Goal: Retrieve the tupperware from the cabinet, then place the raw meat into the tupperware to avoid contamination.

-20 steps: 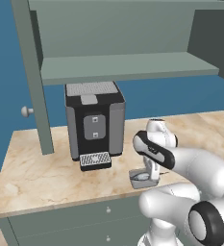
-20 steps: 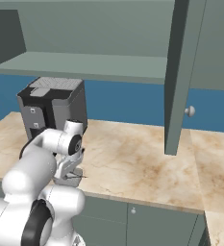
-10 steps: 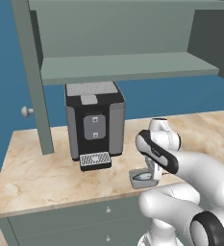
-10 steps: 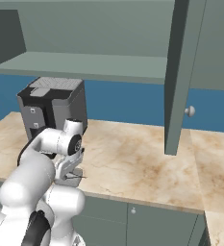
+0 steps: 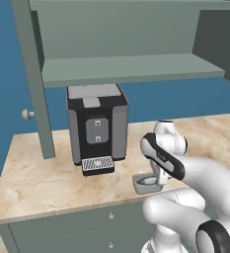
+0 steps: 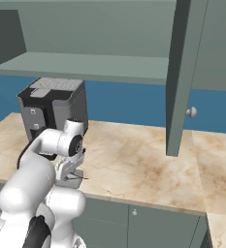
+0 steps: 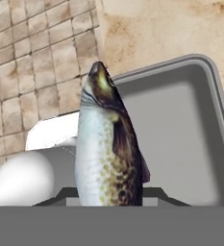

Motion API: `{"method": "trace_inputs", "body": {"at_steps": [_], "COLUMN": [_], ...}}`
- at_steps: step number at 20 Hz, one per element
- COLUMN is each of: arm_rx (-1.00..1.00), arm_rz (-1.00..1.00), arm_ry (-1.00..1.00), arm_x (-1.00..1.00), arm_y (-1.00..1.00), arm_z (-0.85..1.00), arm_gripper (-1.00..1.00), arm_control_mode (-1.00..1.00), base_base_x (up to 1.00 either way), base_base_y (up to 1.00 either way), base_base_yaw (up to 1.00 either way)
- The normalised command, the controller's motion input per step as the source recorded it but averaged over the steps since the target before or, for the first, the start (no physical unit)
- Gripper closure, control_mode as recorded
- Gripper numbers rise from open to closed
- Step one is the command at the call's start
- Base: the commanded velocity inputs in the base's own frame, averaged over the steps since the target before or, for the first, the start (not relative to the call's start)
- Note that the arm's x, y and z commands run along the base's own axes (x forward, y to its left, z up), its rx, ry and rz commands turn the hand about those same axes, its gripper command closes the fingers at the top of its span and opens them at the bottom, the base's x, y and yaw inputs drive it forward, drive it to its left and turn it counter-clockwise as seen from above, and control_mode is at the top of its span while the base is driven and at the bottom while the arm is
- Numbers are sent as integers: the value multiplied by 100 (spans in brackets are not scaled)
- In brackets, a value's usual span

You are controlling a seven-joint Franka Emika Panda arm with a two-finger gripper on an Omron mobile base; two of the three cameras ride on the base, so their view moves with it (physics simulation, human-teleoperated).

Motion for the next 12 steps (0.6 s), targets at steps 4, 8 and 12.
{"method": "trace_inputs", "body": {"at_steps": [4,8,12], "arm_rx": [0,-1,0], "arm_rz": [0,0,0], "arm_ry": [6,7,6], "arm_x": [15,21,24], "arm_y": [-18,-23,-21], "arm_z": [0,-1,0], "arm_gripper": [100,100,100], "arm_control_mode": [-100,-100,-100], "base_base_x": [0,0,0], "base_base_y": [0,0,0], "base_base_yaw": [0,0,0]}}
